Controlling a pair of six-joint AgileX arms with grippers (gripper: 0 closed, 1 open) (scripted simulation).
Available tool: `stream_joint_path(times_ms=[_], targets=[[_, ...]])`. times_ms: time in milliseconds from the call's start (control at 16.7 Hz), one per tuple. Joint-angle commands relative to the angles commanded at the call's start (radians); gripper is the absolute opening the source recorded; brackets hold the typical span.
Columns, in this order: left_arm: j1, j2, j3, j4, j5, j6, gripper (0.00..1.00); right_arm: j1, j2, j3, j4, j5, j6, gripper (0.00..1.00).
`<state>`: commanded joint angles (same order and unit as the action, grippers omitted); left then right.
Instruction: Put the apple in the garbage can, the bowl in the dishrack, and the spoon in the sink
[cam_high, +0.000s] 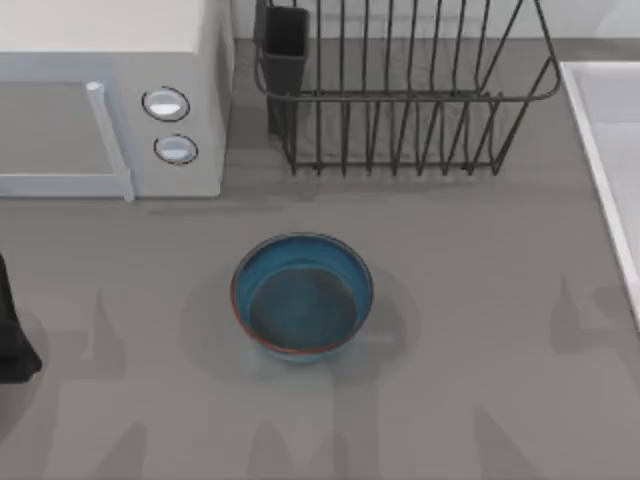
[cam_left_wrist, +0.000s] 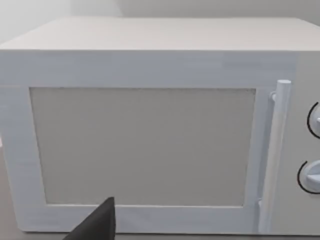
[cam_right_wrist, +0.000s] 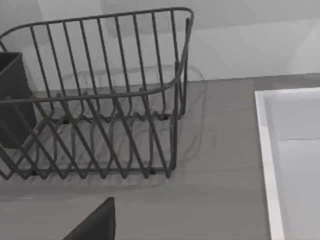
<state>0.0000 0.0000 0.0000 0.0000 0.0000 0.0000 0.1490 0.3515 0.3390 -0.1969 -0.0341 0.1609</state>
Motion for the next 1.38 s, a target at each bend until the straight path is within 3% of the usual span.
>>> stream_joint_path(times_ms=[780, 1380], targets=[[0.000, 0.000, 0.000, 0.000, 0.000, 0.000, 1.00, 0.498, 1.295, 1.048, -0.773, -0.013, 0.515, 1.00], [0.000, 0.000, 0.000, 0.000, 0.000, 0.000, 1.00, 0.786, 2.017, 1.945, -1.146, 0.192, 0.786, 1.00]])
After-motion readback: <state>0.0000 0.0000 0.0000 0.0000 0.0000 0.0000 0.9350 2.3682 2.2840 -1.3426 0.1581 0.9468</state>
